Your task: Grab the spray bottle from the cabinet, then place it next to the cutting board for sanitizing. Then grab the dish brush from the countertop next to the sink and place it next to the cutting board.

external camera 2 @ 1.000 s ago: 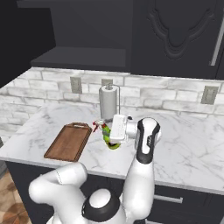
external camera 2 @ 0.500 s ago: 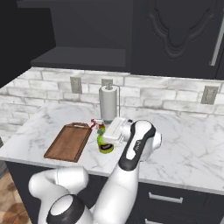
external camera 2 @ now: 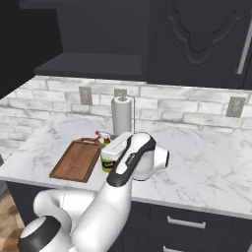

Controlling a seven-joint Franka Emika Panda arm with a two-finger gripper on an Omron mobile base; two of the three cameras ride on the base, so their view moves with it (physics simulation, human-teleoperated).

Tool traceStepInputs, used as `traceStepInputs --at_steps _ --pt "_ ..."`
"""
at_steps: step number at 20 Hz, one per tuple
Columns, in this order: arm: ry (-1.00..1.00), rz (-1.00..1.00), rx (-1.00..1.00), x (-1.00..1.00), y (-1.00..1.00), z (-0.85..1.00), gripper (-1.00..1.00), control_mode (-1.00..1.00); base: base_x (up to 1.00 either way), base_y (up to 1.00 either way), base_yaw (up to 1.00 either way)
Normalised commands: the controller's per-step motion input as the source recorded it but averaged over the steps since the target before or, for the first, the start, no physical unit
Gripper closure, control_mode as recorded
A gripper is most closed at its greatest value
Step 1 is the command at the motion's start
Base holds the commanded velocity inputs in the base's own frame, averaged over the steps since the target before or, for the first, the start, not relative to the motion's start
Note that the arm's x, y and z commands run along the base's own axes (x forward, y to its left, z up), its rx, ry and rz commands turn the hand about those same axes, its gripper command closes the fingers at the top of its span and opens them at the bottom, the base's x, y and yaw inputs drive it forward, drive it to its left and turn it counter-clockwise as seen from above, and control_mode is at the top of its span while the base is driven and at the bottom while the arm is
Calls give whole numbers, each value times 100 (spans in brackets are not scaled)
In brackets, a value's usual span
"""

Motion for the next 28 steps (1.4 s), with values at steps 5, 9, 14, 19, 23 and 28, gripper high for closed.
traceStepInputs --at_steps 5,9,14,19,23,28 --pt "0 -11 0 -2 9 0 -100 -100 0 0 0" --pt "0 -8 0 -17 0 0 -100 -100 0 0 0" --pt "0 -6 0 -17 0 0 -100 -100 0 0 0" --pt "0 -4 0 -9 0 -2 -100 -100 0 0 0" --pt "0 -2 0 -8 0 -6 -100 -100 0 0 0" --pt "0 0 0 -2 0 -15 -100 -100 0 0 0"
